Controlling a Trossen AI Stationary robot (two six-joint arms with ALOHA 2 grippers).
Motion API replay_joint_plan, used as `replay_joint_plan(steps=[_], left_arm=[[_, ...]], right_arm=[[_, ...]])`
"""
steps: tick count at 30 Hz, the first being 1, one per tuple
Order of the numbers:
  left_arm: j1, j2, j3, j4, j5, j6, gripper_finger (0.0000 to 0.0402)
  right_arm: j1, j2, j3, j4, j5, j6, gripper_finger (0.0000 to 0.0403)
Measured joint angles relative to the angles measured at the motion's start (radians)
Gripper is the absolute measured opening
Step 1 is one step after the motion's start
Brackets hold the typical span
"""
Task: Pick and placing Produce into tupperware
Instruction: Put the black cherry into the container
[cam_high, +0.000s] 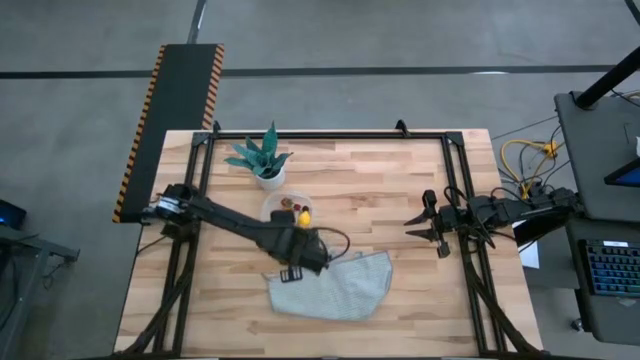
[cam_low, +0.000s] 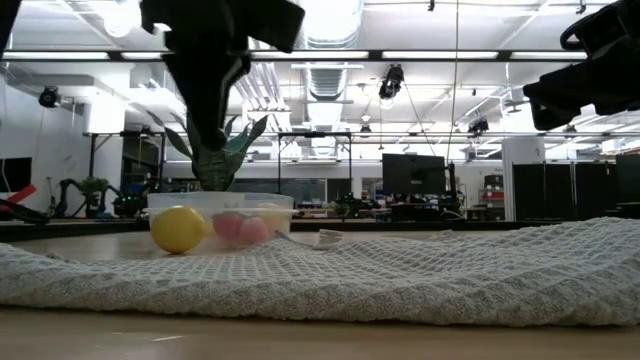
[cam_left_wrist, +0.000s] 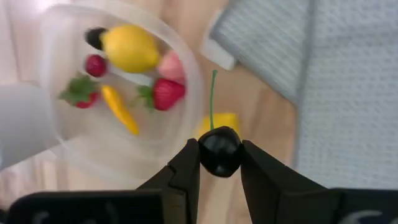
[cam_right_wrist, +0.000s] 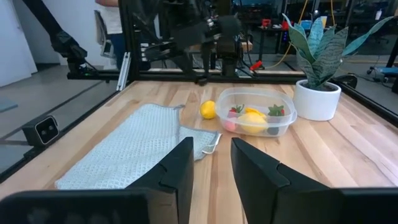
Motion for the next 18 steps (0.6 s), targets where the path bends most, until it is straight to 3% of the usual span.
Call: replay_joint_plan(steps=[18], left_arm=[[0.271, -0.043, -0.138, -0.014, -0.044, 0.151, 0.0067]], right_arm=[[0.000, 0.005, 0.000, 0.000, 0.000, -0.001, 0.0102]])
